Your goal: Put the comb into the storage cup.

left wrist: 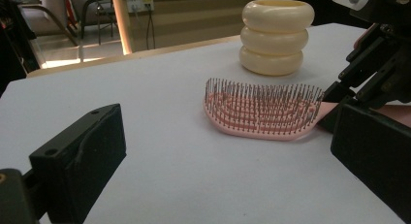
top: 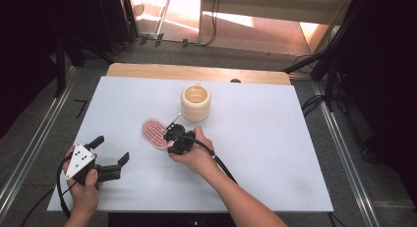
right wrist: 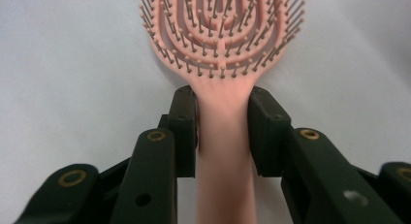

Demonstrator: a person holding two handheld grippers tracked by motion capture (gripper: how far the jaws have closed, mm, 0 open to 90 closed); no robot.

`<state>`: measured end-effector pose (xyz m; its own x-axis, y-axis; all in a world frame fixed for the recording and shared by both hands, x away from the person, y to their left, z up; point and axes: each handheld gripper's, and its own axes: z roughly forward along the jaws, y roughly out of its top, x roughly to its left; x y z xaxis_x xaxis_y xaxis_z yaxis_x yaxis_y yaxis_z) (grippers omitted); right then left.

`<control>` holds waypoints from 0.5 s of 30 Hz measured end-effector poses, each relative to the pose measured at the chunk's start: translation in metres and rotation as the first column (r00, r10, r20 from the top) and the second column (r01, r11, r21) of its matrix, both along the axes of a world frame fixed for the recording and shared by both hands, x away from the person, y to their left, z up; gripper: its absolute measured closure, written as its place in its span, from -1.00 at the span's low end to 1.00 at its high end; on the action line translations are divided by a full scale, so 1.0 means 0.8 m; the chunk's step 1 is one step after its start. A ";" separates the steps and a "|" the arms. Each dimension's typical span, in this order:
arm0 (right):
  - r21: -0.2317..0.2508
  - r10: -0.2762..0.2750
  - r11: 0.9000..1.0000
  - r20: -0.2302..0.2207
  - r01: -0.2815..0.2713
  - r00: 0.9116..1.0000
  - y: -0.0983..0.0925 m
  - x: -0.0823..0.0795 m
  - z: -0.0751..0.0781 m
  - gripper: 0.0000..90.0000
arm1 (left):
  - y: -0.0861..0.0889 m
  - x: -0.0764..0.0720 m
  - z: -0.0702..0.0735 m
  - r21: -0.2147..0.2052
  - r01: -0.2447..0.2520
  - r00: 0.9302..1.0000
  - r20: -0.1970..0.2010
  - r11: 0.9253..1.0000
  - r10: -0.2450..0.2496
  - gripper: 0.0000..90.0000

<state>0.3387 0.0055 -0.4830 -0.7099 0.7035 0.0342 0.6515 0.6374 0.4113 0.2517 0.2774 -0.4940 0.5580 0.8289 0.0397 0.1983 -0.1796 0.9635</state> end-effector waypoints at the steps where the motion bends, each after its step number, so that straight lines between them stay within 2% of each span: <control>1: 0.001 0.003 1.000 0.000 -0.003 1.000 -0.001 0.000 0.000 0.49 | 0.000 0.000 0.000 0.000 0.000 1.000 0.000 1.000 0.000 -1.00; 9: 0.039 0.036 0.999 0.006 -0.036 0.999 -0.009 0.001 -0.001 0.50 | 0.000 0.000 0.000 -0.002 0.003 1.000 0.000 1.000 -0.003 -1.00; 13: 0.051 0.059 0.997 0.033 -0.061 0.998 -0.010 -0.003 -0.001 0.50 | 0.000 0.000 0.000 -0.002 0.002 1.000 0.000 1.000 -0.002 -1.00; 15: 0.061 0.051 0.997 0.044 -0.054 0.998 -0.012 -0.005 0.000 0.50 | 0.000 0.000 0.000 -0.002 0.002 1.000 -0.001 1.000 -0.002 -1.00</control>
<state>0.3344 -0.0044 -0.4833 -0.7476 0.6626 0.0460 0.5991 0.6428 0.4774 0.2517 0.2776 -0.4940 0.5598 0.8278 0.0377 0.1985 -0.1781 0.9638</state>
